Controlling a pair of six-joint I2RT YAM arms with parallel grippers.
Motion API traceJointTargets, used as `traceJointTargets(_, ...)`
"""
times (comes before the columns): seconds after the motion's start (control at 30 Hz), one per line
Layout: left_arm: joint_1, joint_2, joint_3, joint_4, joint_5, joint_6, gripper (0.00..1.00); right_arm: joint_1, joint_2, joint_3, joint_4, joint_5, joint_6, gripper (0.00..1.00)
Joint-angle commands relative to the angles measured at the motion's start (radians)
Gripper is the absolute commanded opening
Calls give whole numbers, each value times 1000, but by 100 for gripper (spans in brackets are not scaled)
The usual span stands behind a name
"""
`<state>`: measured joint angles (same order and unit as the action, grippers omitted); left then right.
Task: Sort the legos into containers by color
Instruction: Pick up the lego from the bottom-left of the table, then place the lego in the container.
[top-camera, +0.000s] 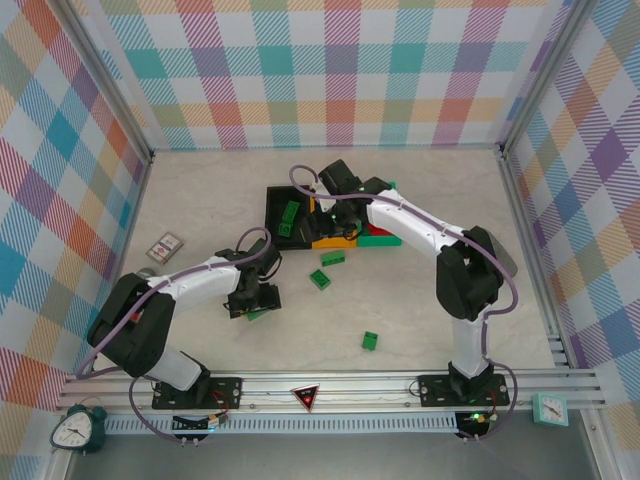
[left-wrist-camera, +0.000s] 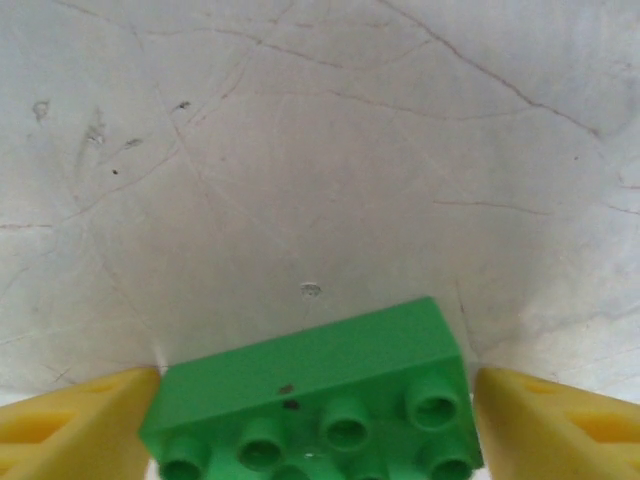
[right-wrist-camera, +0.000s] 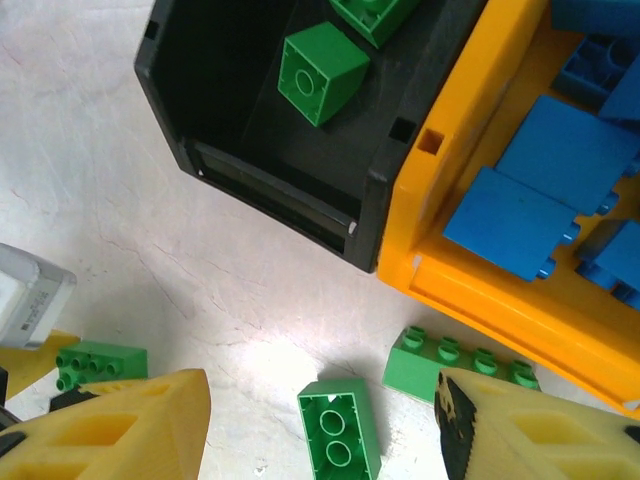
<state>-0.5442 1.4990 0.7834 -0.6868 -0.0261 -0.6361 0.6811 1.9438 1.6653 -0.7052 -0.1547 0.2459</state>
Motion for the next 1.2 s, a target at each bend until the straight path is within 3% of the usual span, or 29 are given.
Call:
traceJointTargets(0.0,10,11,5,11,7,6,66,6,-45,-19,11,-5,-2,62)
traceJointTargets(0.07,10,6,12,15,9,13,60,6,-53,-34,15,-2,0,62)
traceJointTargets(0.3,10,-31,86,-25,0,47,56,6,-99,-113,38,-3,19,62)
traceJointTargets(0.47,20,-20,250,-84,-11,97,56,7,-187,-242,50,-1,42,62)
traceJointTargets(0.77,94,245,667,-123,11,217,57,20,-415,-555,54,20,128,62)
traceJointTargets(1.0,127,521,1000,-213,-6,249,65,92,-553,-715,-4,24,214,62)
traceJointTargets(1.17,126,590,1107,-272,-44,262,80,137,-625,-803,-42,9,278,63)
